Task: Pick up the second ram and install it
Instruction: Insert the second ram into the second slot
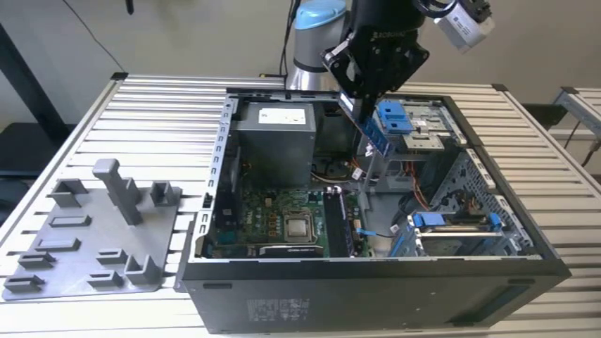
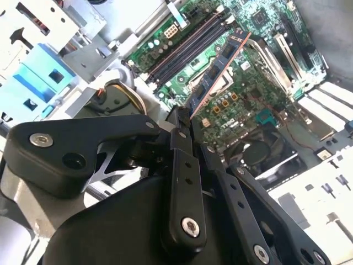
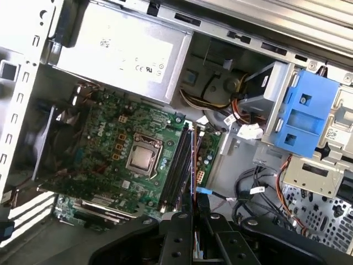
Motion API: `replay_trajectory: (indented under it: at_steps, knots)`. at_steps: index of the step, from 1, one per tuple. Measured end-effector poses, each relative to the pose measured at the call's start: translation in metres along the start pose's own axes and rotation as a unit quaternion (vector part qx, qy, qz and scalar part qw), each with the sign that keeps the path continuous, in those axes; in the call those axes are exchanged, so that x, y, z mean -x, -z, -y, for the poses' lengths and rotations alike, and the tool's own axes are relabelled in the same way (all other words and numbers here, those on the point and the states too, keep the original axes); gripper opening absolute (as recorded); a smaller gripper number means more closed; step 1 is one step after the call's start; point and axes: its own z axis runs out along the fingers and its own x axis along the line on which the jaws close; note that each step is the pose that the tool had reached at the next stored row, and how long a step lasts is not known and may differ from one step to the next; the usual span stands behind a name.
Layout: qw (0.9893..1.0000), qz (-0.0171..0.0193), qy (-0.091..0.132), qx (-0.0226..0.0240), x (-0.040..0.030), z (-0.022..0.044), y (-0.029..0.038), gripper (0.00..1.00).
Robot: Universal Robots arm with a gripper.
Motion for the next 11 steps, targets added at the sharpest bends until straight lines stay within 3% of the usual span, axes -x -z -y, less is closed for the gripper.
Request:
replay_trajectory:
  at_steps: [5, 11]
  knots:
    - [0.9996, -0.0003, -0.029, 0.0001, 0.0000, 0.0000, -0.0005, 0.14]
    - [0.9980, -0.0007, -0.062, 0.0003, 0.0000, 0.0000, -0.0010, 0.14]
